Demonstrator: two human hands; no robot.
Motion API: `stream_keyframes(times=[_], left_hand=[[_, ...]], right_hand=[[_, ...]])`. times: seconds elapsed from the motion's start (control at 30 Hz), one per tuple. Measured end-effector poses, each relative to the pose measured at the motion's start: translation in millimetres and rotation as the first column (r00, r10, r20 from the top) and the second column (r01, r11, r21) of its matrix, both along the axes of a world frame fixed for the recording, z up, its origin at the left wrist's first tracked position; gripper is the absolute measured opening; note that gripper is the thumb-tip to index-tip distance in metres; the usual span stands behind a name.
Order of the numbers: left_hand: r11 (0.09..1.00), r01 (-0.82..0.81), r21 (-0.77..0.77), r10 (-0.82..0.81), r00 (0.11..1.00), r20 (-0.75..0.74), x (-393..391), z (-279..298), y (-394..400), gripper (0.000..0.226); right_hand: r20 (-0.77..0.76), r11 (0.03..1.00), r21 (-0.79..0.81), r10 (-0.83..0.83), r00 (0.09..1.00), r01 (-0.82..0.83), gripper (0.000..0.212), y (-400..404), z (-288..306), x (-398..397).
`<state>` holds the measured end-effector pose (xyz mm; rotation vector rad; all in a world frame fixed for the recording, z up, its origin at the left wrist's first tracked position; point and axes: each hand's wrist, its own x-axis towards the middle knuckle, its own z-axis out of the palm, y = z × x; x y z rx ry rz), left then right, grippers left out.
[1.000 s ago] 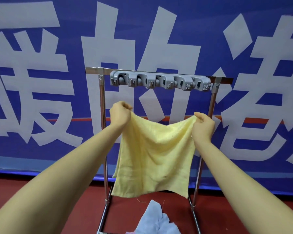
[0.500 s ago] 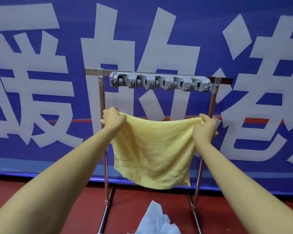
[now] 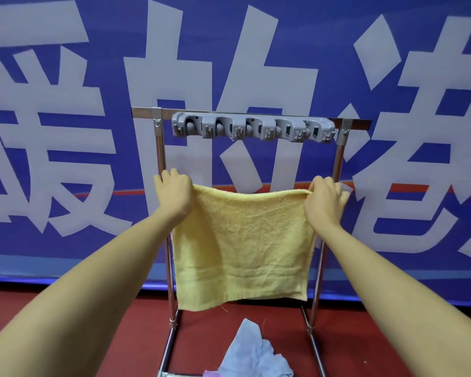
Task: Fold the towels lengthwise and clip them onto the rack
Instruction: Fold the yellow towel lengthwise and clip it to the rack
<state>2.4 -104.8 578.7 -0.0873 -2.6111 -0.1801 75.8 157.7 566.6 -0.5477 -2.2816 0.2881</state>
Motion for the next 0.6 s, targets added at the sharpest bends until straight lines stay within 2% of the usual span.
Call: stream_keyframes(times=[0.1,0.2,0.27,0.43,0.6], left_hand=[[0.997,0.025,-0.067,-0.026,1.0,-0.008,0.3,-1.2,-6.3,0.018],[0.992,0.034,-0.12,-0.039,0.999,-0.037,0.3,-0.4,-9.3,0.021],[0.992,0.045,-0.121,-0.051,0.998,-0.048,-0.1,2.5,-10.4,0.021],[0.996,0.058,-0.062,-0.062,0.995,-0.074,-1.5,11.1,-16.4,0.014],[0.99,0.064,-0.124,-0.068,0.997,-0.025,1.0,8.4,-20.4,0.012]], right_hand=[[0.058,0.997,0.069,0.033,0.998,-0.037,0.019,0.8,1.3,2.3],[0.207,0.985,0.173,-0.03,0.978,-0.006,0.022,2.4,5.5,1.3],[0.254,0.968,0.252,-0.077,0.964,0.011,0.021,3.3,9.9,-0.6],[0.251,0.924,0.383,-0.107,0.962,0.002,0.017,4.2,20.7,-4.0],[0.184,0.946,0.319,-0.007,0.983,-0.054,0.014,3.2,23.6,-4.9]])
